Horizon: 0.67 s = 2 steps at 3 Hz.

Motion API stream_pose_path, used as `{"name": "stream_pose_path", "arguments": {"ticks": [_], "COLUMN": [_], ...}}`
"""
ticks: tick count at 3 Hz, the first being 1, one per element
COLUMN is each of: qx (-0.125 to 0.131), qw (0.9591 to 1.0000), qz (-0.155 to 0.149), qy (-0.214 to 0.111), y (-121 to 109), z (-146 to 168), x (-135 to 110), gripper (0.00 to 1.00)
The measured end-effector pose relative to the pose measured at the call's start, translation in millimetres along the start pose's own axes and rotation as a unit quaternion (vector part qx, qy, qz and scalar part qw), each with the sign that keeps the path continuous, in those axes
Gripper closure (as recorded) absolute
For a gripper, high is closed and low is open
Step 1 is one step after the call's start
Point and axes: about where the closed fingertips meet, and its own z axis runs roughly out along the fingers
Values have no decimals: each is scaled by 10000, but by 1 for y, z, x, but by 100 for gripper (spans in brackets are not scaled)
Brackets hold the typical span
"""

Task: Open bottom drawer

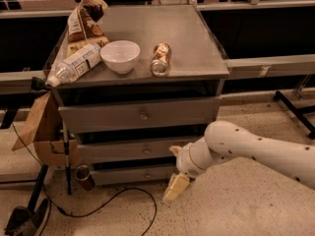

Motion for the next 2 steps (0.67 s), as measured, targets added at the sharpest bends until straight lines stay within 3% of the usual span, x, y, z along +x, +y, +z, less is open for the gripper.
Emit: {"name": "stream_pose_path", "arguments": {"ticks": [1, 2], "qx": [-318, -789], "qw": [9994, 9944], "qz": [73, 333], "qy": [75, 624], "y": [-33, -44], "z": [79, 162], "x": [22, 68], "gripper": [0, 0]}}
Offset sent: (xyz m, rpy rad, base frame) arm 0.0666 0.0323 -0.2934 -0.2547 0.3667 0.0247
